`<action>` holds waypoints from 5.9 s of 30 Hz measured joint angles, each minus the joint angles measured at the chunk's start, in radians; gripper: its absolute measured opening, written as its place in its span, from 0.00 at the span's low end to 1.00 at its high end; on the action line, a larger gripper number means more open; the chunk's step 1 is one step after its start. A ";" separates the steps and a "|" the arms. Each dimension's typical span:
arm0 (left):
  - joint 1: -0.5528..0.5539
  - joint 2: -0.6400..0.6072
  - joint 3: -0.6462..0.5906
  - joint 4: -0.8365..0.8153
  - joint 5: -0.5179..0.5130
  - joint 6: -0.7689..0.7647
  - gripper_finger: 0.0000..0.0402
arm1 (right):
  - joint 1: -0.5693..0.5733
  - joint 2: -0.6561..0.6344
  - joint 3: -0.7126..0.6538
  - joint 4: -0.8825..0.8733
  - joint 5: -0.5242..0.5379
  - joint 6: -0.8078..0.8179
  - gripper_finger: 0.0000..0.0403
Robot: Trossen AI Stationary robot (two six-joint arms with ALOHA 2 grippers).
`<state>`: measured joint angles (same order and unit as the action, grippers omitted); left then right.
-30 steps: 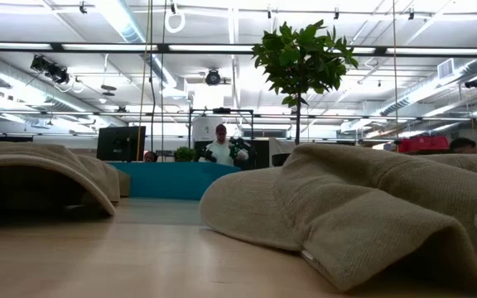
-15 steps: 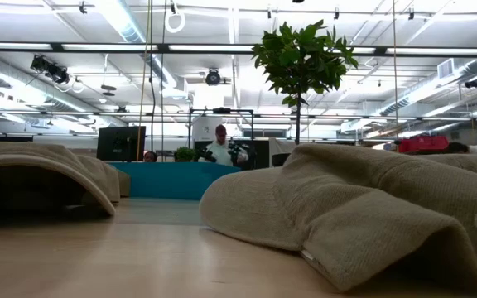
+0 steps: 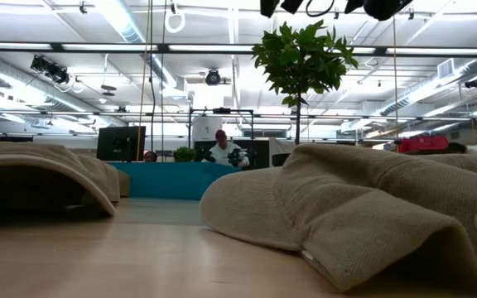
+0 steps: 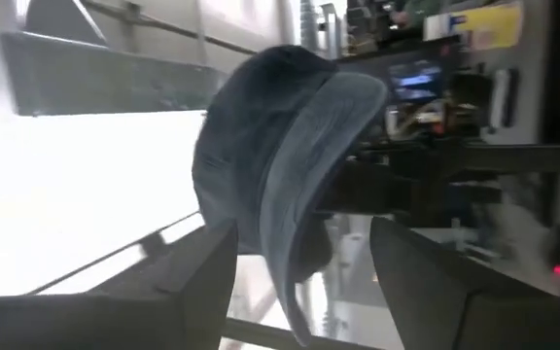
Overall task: Pick & Place hat
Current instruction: Put the blue cap into the red bin
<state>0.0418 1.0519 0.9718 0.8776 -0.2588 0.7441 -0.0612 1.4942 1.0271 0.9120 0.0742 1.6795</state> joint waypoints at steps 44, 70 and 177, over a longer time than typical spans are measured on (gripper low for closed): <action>0.000 0.001 0.000 -0.016 0.000 0.013 0.01 | 0.035 0.056 0.175 -0.221 -0.350 0.107 0.59; 0.000 0.002 0.000 -0.101 0.000 0.001 0.01 | 0.023 0.056 0.176 -0.213 -0.109 0.101 0.45; 0.001 -0.197 0.000 -0.510 -0.325 -0.105 0.79 | -0.069 -0.764 0.175 -1.616 -0.486 -0.697 0.02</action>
<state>0.0429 0.8551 0.9718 0.3672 -0.5838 0.6395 -0.1299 0.7300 1.2018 -0.7037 -0.4116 0.9830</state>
